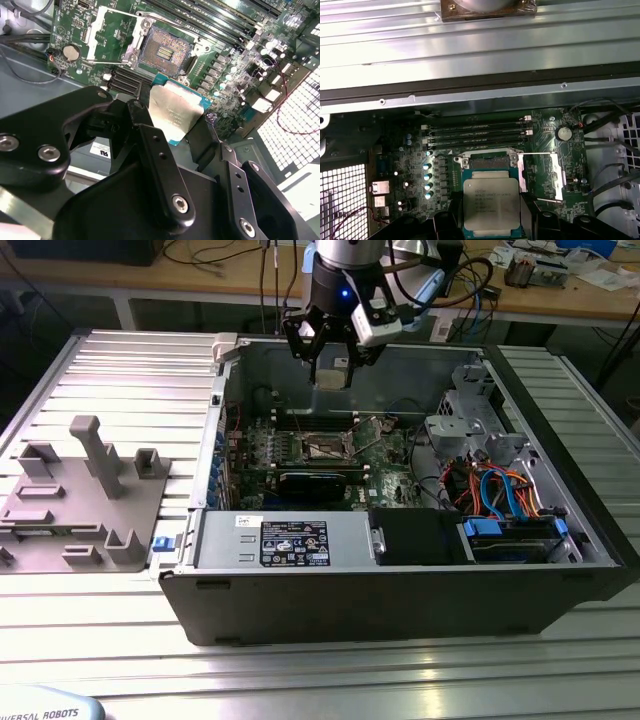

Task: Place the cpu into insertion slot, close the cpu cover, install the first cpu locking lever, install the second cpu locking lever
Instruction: 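Place the cpu into insertion slot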

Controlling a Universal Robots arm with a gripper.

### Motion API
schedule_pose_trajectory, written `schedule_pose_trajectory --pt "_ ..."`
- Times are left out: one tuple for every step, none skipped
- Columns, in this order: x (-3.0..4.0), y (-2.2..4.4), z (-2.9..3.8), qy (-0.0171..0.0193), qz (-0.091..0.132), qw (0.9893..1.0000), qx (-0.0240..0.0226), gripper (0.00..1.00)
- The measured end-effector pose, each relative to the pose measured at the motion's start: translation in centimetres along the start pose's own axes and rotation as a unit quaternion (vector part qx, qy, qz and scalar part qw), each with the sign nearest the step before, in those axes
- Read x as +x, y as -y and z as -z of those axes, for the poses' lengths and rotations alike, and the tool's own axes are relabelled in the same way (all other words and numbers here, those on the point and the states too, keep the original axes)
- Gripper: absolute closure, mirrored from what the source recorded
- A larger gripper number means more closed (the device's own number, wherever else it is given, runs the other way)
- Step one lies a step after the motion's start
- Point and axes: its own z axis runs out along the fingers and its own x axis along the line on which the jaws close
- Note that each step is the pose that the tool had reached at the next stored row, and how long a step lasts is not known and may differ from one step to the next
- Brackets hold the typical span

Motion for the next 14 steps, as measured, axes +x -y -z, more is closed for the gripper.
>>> schedule_pose_trajectory --pt "0.0 0.0 -0.01 0.0001 -0.002 1.0 0.0 0.46" --pt "0.0 0.0 -0.02 0.0002 -0.003 1.0 -0.0001 0.46" --pt "0.0 0.0 -0.02 0.0003 -0.004 1.0 -0.0001 0.46" --pt "0.0 0.0 -0.03 0.0004 -0.005 1.0 -0.0001 0.46" --pt "0.0 0.0 -0.03 0.0005 -0.006 1.0 -0.0001 0.46" --pt "0.0 0.0 -0.03 0.0006 -0.007 1.0 -0.0001 0.46" --pt "0.0 0.0 -0.04 0.0007 -0.009 1.0 -0.0002 0.46" --pt "0.0 0.0 -0.04 0.0008 -0.009 1.0 -0.0002 0.46" --pt "0.0 0.0 -0.04 0.0009 -0.011 0.9999 -0.0002 0.46" --pt "0.0 0.0 -0.04 0.001 -0.012 0.9999 -0.0002 0.46" --pt "0.0 0.0 -0.04 0.001 -0.012 0.9999 -0.0002 0.46" --pt "0.0 0.0 -0.04 0.0012 -0.014 0.9999 -0.0003 0.46" --pt "0.0 0.0 -0.05 0.0013 -0.016 0.9999 -0.0003 0.46" --pt "0.0 0.0 -0.05 0.0014 -0.017 0.9999 -0.0004 0.46"
